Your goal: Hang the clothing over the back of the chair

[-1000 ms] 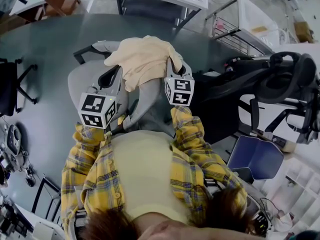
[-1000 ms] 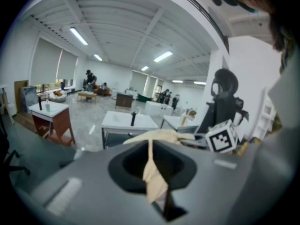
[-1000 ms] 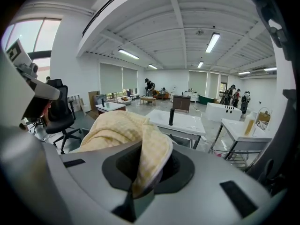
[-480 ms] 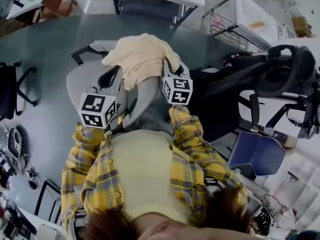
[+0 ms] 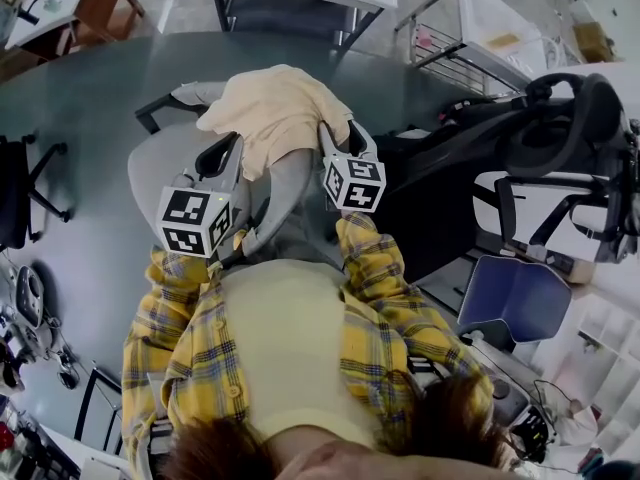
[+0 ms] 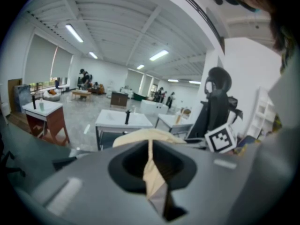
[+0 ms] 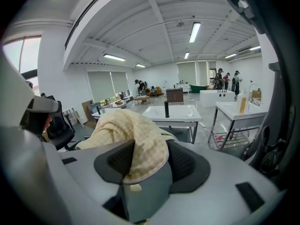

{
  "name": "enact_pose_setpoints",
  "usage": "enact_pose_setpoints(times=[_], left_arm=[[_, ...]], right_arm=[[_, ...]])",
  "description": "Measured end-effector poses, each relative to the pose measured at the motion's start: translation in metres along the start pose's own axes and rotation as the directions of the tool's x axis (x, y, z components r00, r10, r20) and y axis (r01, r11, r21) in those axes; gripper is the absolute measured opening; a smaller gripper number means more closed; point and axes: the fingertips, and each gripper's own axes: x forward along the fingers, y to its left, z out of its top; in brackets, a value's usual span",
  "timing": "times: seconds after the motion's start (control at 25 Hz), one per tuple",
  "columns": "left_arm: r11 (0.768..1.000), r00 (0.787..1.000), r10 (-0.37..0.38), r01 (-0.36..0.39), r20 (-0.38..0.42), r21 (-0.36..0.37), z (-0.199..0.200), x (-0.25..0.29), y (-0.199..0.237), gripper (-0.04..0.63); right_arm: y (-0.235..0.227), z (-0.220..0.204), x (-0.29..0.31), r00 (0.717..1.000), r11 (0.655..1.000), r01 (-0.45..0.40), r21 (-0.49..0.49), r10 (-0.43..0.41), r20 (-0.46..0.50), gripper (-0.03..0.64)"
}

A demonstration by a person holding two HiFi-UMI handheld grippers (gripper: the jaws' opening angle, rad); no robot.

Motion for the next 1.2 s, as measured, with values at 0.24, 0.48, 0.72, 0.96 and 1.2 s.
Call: enact_pose_setpoints(times=[0.24,0.48,0.72,0.96,1.2], left_arm=[[1.000,1.000,-0.010,0.010,0.003,0.004,-0.005,-0.005,-0.006,0.009],[1.000,1.000,-0.013,0.013,0.013,0.005,-0.008,-0.013,-0.008,0.009],[1.000,1.000,-0.018,0.017,0.024,0.004,-0.011,-0.024,-0.011,0.009],[1.000,0.999,-0.021,0.021,0.038,-0.003,-0.013,-0.036,-0.011,0.009],[1.000,0.999,-0.016,0.016,0.050,-0.016,-0.017,-0.049,-0.010,0.009]], right_arm=[[0.001,-0.005,-0.011,1.000,1.000,-0.002,0.031,0.002,0.012,0.187],[0.007,-0.007,-0.024,1.000,1.000,0.011,0.007,-0.011,0.026,0.187],[0.011,-0.007,-0.041,0.999,0.999,0.029,-0.022,-0.028,0.041,0.187],[0.019,-0.008,-0.055,0.998,0.999,0.033,-0.028,-0.032,0.052,0.187],[0.029,0.000,-0.069,0.996,0.999,0.029,-0.045,-0.025,0.082,0.169]])
